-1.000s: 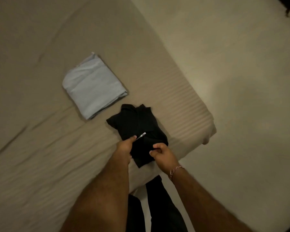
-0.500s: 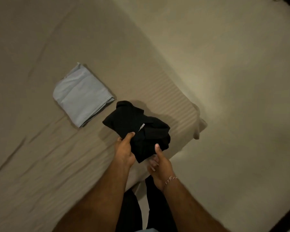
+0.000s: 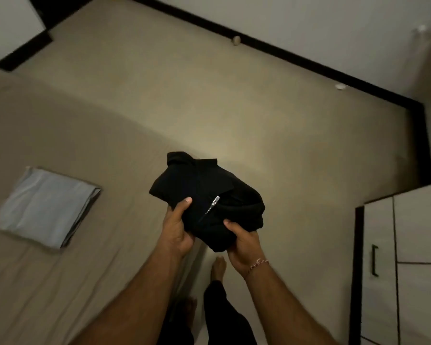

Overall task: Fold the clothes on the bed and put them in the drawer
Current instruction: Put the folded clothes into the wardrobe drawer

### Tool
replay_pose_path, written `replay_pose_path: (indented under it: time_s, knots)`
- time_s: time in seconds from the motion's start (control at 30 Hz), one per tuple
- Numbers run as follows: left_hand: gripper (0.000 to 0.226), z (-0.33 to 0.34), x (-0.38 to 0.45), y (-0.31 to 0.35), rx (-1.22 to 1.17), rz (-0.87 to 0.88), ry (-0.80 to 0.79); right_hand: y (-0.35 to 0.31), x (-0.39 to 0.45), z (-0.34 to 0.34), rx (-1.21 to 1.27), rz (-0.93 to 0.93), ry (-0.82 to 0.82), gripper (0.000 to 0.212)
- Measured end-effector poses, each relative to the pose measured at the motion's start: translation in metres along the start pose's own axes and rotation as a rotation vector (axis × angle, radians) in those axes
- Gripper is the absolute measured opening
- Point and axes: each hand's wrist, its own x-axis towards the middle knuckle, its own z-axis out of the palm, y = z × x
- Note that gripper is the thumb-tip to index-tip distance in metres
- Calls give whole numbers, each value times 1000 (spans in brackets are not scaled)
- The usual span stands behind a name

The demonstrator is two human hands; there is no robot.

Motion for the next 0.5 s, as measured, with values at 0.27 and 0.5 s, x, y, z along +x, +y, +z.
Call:
replay_pose_path:
  time_s: [0.27,0.5]
  knots:
    - [54,76,-69,-100,455,-273,-289,-9,-129,-184,209,-137,304,41]
    - [36,129,-160,-283,866,-516,-559,19,-274,-358,400,-230,648,36]
